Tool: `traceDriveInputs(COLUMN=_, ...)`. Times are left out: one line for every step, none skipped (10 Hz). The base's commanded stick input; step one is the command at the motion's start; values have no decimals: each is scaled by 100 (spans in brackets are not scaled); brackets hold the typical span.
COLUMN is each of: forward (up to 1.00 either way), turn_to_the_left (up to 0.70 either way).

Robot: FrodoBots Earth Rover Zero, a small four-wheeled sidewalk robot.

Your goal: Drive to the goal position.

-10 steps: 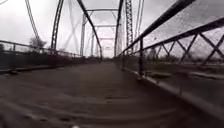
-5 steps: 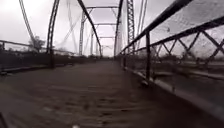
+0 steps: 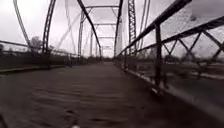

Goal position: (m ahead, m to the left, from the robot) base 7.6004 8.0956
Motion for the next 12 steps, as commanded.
traceDriveInputs(forward=100, turn_to_the_left=0)
traceDriveInputs(forward=100, turn_to_the_left=0)
traceDriveInputs(forward=100, turn_to_the_left=0)
traceDriveInputs(forward=100, turn_to_the_left=0)
traceDriveInputs(forward=100, turn_to_the_left=0)
traceDriveInputs(forward=100, turn_to_the_left=0)
traceDriveInputs(forward=100, turn_to_the_left=0)
traceDriveInputs(forward=100, turn_to_the_left=0)
traceDriveInputs(forward=100, turn_to_the_left=0)
traceDriveInputs(forward=100, turn_to_the_left=0)
traceDriveInputs(forward=100, turn_to_the_left=0)
traceDriveInputs(forward=100, turn_to_the_left=0)
